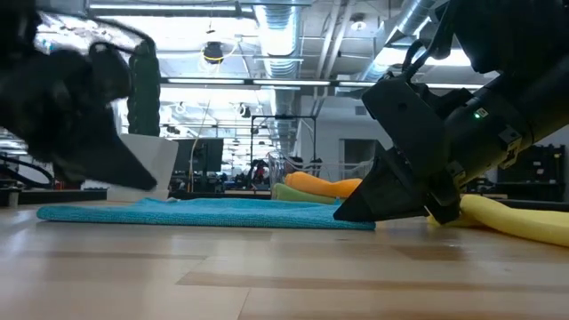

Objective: Fold microfiber towels
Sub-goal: Fold the blue towel

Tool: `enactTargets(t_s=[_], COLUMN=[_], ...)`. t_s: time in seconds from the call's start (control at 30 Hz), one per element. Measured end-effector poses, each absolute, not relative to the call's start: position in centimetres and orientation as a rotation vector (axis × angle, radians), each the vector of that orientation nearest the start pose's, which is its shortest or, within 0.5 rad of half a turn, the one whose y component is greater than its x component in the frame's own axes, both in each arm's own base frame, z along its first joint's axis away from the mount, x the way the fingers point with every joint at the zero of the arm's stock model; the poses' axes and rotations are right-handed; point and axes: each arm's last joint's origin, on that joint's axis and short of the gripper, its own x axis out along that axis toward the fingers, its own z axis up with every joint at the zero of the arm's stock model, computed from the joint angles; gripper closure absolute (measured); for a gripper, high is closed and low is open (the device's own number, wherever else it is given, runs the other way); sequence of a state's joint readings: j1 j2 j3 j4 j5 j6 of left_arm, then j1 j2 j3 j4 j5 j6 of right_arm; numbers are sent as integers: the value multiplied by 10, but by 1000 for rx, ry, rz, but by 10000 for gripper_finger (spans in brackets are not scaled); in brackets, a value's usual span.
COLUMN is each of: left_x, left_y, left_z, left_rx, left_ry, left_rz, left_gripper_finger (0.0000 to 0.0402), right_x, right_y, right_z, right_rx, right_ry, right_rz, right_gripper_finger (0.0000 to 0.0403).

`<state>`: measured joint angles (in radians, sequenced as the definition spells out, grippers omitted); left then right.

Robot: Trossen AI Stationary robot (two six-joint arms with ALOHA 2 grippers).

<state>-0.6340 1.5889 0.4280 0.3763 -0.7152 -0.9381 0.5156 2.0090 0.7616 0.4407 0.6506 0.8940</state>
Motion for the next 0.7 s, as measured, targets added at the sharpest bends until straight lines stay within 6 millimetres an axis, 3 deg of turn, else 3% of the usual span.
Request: enactTargets(t_s=[0.2, 0.4, 0.57, 0.63, 0.7], left_x=[212, 205, 205, 205, 205], left_y=[-135, -139, -138, -139, -139], left_z=[82, 74, 73, 73, 73], left_rx=[-411, -407, -405, -408, -403], left_ry=[593, 617, 624, 620, 611], left_rz=[340, 369, 367, 365, 360], left_gripper_finger=[401, 402, 402, 402, 402], right_x=[295, 296, 296, 305, 315], right_y=[148, 148, 152, 156, 155], right_z=[64, 67, 101, 122, 128], right_rx=[415, 422, 384, 337, 274], right_ry=[552, 542, 499, 444, 457], right_rz=[-405, -396, -317, -259, -206], right_gripper_finger=[393, 392, 392, 392, 392])
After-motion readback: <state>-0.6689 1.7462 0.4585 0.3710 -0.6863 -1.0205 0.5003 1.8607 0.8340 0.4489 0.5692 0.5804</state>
